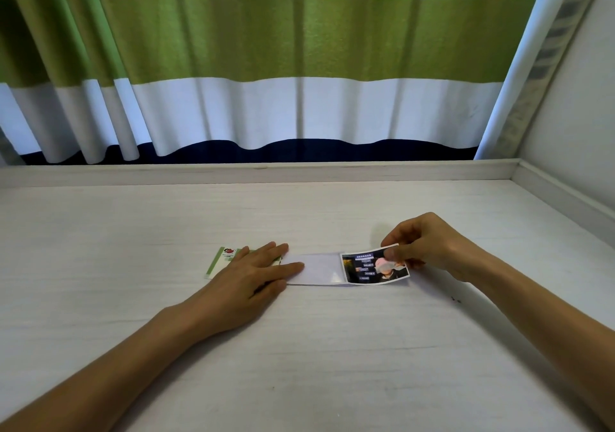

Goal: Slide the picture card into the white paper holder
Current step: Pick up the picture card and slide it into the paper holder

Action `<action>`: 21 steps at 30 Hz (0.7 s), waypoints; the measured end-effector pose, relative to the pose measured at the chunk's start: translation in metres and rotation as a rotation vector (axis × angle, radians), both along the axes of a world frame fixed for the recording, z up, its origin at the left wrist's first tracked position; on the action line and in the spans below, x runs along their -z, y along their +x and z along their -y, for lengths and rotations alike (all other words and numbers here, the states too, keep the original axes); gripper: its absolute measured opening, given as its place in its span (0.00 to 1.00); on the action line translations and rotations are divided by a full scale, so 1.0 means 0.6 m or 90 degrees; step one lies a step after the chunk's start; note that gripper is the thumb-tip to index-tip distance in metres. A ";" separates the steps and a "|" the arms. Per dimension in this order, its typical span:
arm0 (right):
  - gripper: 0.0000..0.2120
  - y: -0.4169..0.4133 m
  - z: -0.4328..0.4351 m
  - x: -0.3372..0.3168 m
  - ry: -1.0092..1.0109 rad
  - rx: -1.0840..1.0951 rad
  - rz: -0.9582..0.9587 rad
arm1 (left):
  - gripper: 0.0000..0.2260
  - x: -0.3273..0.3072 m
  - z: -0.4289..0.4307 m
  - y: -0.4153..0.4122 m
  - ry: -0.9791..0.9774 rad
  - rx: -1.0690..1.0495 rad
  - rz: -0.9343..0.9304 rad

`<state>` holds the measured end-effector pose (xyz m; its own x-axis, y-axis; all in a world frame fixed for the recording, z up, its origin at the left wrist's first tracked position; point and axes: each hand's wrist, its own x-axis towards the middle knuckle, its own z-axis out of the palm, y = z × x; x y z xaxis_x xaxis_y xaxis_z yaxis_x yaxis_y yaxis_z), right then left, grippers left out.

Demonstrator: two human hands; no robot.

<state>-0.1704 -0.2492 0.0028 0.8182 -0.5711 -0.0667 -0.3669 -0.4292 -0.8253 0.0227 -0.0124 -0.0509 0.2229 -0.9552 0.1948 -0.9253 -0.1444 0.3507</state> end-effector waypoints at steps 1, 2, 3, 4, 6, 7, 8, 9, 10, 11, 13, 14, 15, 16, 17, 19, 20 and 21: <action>0.02 0.002 0.000 0.001 0.000 0.001 0.002 | 0.23 0.000 0.000 0.000 0.001 -0.001 0.000; 0.02 0.003 0.000 0.001 0.002 0.005 0.004 | 0.23 0.001 -0.001 0.001 0.002 -0.001 0.000; 0.02 0.005 0.001 0.002 0.004 0.011 0.008 | 0.23 0.001 -0.001 0.001 0.002 -0.001 0.000; 0.02 0.006 0.002 0.002 0.005 0.016 0.012 | 0.23 0.001 -0.001 0.001 0.000 -0.001 -0.001; 0.02 0.008 0.002 0.005 0.008 0.021 0.014 | 0.23 0.001 0.000 0.000 -0.001 0.001 -0.001; 0.02 0.009 0.002 0.007 0.012 0.021 0.015 | 0.23 0.001 -0.001 0.000 -0.001 0.001 0.001; 0.02 0.009 0.001 0.009 0.016 0.019 0.017 | 0.23 0.001 0.000 0.000 0.001 0.001 0.001; 0.02 0.010 0.000 0.010 0.018 0.018 0.019 | 0.23 0.001 0.000 0.000 0.001 0.000 0.001; 0.03 0.011 -0.002 0.012 0.020 0.018 0.023 | 0.23 0.000 0.000 0.000 0.002 0.000 0.002; 0.03 0.012 -0.005 0.014 0.020 0.018 0.026 | 0.23 0.000 -0.001 0.000 0.003 0.000 0.003; 0.03 0.014 -0.012 0.016 0.014 0.020 0.036 | 0.22 0.001 -0.001 0.001 0.004 0.002 0.007; 0.03 0.013 -0.016 0.017 0.009 0.020 0.043 | 0.22 0.001 -0.001 0.001 0.005 0.003 0.010; 0.04 0.012 -0.020 0.019 -0.002 0.021 0.051 | 0.22 0.001 -0.001 0.001 0.005 0.002 0.011; 0.05 0.008 -0.024 0.020 -0.025 0.024 0.056 | 0.22 0.002 -0.001 0.001 0.005 0.003 0.011; 0.06 0.003 -0.026 0.021 -0.070 0.027 0.056 | 0.24 0.002 -0.003 0.001 0.002 0.005 0.012; 0.09 -0.013 -0.028 0.027 -0.200 0.028 0.051 | 0.26 0.000 -0.004 0.000 -0.004 0.010 0.022; 0.11 -0.023 -0.027 0.033 -0.256 0.017 0.056 | 0.25 -0.001 -0.005 -0.003 -0.006 0.010 0.028; 0.12 -0.034 -0.027 0.039 -0.304 0.000 0.064 | 0.23 -0.003 -0.006 -0.005 -0.010 0.012 0.033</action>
